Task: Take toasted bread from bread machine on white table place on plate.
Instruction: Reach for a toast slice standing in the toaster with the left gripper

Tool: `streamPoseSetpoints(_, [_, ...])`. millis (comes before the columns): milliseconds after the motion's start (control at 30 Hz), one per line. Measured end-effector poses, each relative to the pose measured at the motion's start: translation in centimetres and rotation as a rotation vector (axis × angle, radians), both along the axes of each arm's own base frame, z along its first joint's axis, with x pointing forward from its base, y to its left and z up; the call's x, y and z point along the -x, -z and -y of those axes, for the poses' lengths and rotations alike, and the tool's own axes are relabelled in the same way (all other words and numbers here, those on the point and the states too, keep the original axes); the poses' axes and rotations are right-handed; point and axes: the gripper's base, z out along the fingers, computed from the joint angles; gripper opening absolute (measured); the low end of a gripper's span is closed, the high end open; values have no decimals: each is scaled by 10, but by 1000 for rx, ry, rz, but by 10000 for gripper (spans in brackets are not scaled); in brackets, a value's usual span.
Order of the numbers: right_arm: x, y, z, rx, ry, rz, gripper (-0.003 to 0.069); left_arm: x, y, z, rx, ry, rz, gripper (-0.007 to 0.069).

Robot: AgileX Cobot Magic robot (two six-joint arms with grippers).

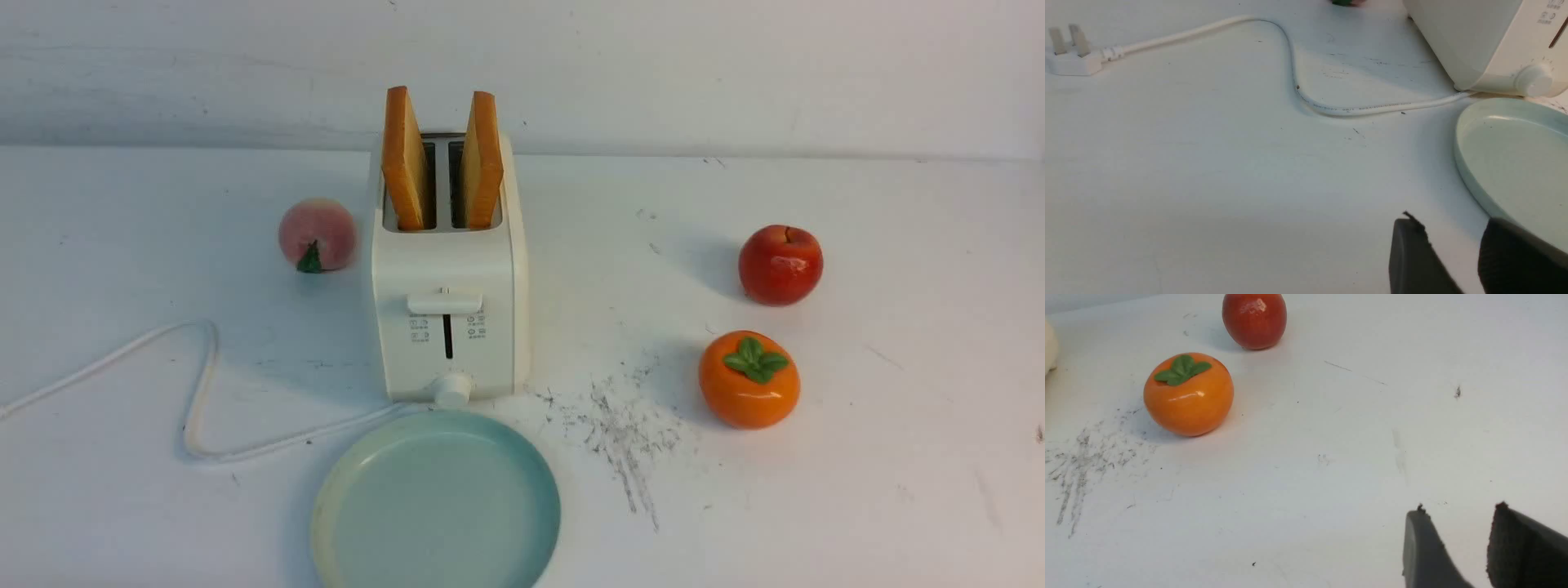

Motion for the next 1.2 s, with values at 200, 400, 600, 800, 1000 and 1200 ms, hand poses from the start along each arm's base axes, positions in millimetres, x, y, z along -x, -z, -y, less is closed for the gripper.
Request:
streamPoseSetpoints(200, [0, 0, 0, 0, 0, 0, 240, 0, 0, 0, 0, 0, 0, 238])
streamPoseSetpoints(400, [0, 0, 0, 0, 0, 0, 240, 0, 0, 0, 0, 0, 0, 238])
streamPoseSetpoints(600, [0, 0, 0, 0, 0, 0, 240, 0, 0, 0, 0, 0, 0, 238])
streamPoseSetpoints(800, [0, 0, 0, 0, 0, 0, 240, 0, 0, 0, -2, 0, 3, 238])
streamPoseSetpoints(1000, [0, 0, 0, -2, 0, 0, 240, -2, -8, 1, 75, -4, 89, 238])
streamPoseSetpoints(1200, [-3, -6, -6, -361, 23, 101, 240, -4, -28, 2, 405, -49, 260, 238])
